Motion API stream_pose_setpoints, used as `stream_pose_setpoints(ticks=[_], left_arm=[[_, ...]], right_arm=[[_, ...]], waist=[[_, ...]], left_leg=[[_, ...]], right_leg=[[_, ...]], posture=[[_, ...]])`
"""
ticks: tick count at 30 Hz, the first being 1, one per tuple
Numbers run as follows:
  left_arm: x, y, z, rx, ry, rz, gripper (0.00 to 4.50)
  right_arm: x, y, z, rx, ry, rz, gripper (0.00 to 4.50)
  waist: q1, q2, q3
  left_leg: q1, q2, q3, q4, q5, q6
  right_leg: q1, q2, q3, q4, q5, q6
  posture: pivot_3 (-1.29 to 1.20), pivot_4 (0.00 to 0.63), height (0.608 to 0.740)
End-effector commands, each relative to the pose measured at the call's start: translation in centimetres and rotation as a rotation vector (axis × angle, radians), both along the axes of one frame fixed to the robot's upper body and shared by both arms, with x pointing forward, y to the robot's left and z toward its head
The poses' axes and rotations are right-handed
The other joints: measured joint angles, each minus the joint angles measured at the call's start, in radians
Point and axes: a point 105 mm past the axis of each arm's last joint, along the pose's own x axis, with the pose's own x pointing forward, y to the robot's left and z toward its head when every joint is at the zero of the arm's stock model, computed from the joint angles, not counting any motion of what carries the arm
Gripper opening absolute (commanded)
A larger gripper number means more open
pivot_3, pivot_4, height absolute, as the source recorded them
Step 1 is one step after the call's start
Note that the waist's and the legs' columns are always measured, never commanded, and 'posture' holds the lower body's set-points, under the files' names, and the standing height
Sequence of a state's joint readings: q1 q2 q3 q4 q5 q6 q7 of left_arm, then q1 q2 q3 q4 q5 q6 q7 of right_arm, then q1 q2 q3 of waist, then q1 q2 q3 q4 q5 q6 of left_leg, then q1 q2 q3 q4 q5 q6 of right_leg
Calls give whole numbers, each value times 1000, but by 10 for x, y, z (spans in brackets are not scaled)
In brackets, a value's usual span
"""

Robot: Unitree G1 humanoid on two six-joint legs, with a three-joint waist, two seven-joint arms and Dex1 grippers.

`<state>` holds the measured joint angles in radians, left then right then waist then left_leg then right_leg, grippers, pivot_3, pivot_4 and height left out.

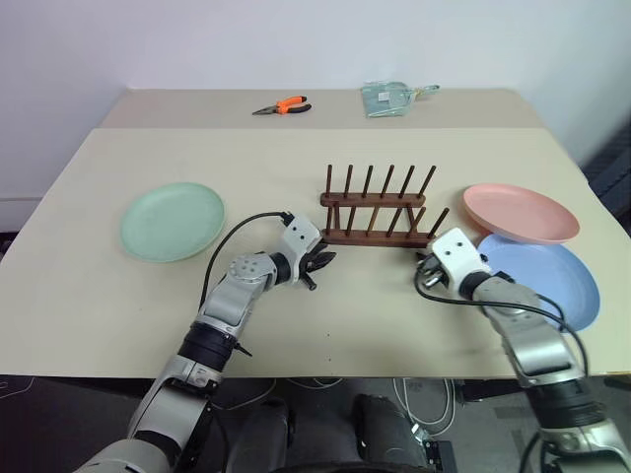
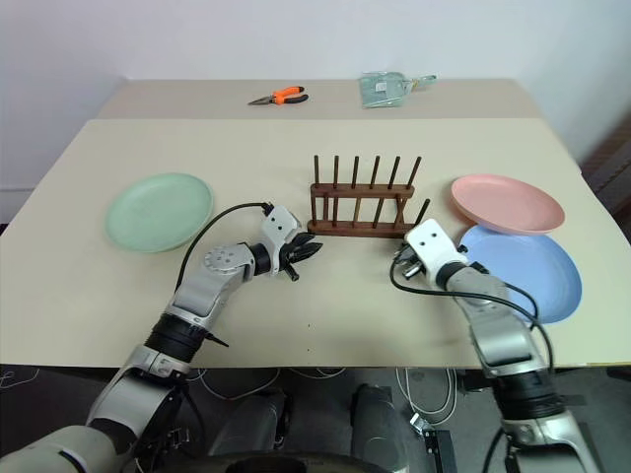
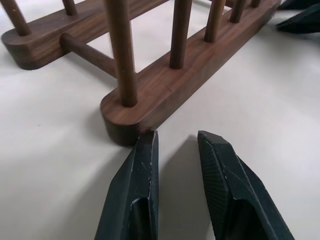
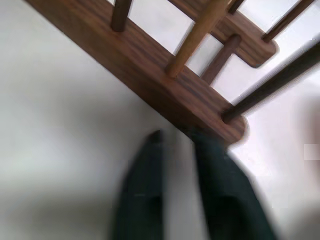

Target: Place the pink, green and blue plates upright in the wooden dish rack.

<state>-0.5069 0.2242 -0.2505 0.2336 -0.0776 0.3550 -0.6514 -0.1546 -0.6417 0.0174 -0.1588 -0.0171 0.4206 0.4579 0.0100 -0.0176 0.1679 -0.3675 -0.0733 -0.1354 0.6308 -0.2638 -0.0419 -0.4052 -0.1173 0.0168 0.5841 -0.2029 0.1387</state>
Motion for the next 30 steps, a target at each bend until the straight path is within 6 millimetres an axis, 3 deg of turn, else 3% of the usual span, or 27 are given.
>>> stream_pose_setpoints(ticks=[1, 3, 6, 12, 15, 20, 21, 24, 26, 27, 30], left_arm=[[-12, 2, 16, -50, -32, -73, 1227], [-25, -4, 31, -105, -48, -151, 1227], [-41, -12, 42, -144, -48, -250, 1227], [-53, -25, 52, -172, -56, -332, 1227], [-55, -26, 52, -166, -64, -338, 1227], [-57, -21, 49, -147, -63, -330, 1227], [-58, -20, 49, -145, -64, -330, 1227], [-59, -15, 49, -139, -67, -327, 1227], [-57, -11, 49, -139, -68, -318, 1227], [-56, -10, 49, -140, -68, -310, 1227], [-53, -6, 48, -143, -64, -298, 1227]], right_arm=[[-9, -14, 60, -131, -166, 62, 2721], [-13, -35, 76, -254, -179, 45, 3660], [-12, -66, 80, -459, -156, 3, 3660], [0, -110, 54, -697, -74, -65, 3660], [5, -117, 46, -720, -62, -65, 2785], [9, -112, 49, -738, -91, -41, 215], [9, -110, 53, -734, -104, -39, 14], [8, -101, 77, -724, -189, -35, 14], [7, -90, 102, -621, -282, -49, 14], [7, -80, 115, -518, -333, -47, 14], [-2, -33, 160, 119, -467, 19, 14]], waist=[[-1, 1, 1], [-1, 1, 1], [3, 1, 2], [1, 1, 2], [-3, 2, 2], [-4, 3, 2], [-4, 3, 2], [-3, 3, 3], [-1, 4, 3], [-2, 4, 3], [-10, 3, 4]], left_leg=[[-1, 0, 0, 1, 0, 0], [-3, 0, 1, 1, 0, 0], [-5, 0, 1, 2, 0, 0], [-5, 0, 2, 2, 0, 0], [-5, 0, 3, 2, 0, 0], [-4, 0, 3, 1, 0, 0], [-4, 0, 3, 1, 0, 0], [-5, 0, 3, 2, 0, 0], [-5, 0, 3, 2, 0, 0], [-5, 0, 3, 2, 0, 0], [-4, 1, 2, 1, 0, 0]], right_leg=[[-1, 0, 0, 0, 0, 0], [-3, 0, 0, 0, 0, 0], [-4, 0, 0, 0, 0, 0], [-3, -1, 0, -2, -2, -4], [-3, -1, 1, -2, -1, -4], [-3, 0, 1, -2, 0, -5], [-3, 0, 1, -2, 0, -4], [-4, 0, 2, -2, 0, -4], [-4, 0, 2, -2, 0, -4], [-4, 0, 2, -2, 0, -4], [-3, 1, 2, -2, 1, -2]], posture=[[0, 150, 740], [0, 150, 740], [0, 150, 740], [0, 150, 740], [0, 150, 740], [0, 150, 740], [0, 150, 740], [0, 150, 740], [0, 150, 740], [0, 150, 740], [0, 150, 740]])
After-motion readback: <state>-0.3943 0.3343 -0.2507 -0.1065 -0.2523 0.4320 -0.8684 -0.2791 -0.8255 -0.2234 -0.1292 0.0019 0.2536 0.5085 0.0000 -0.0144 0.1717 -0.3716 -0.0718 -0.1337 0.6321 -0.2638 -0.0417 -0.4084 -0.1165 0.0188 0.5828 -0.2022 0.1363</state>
